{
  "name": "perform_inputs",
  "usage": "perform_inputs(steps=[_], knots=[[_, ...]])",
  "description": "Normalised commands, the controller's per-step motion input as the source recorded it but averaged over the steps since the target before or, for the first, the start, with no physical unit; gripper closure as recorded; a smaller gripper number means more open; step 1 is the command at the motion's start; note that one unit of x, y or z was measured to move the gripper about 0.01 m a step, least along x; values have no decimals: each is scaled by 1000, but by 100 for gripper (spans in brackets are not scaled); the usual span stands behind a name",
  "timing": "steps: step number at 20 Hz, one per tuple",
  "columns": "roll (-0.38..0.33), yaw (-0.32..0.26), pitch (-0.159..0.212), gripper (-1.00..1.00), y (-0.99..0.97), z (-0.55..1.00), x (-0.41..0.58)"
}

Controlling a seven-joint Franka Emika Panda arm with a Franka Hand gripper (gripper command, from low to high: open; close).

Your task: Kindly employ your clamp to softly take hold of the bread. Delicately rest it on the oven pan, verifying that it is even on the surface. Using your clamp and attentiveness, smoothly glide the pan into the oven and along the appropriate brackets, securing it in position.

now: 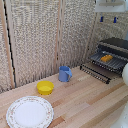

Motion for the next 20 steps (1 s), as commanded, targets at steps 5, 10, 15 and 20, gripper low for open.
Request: perform_inputs(steps=[5, 10, 15, 20], knots=[[-331, 210, 168, -100, 0, -27, -203], [-338, 196, 191, -100, 0, -66, -210], [-338, 197, 193, -100, 0, -67, -214], [-253, 133, 272, -100, 262, 0, -158]])
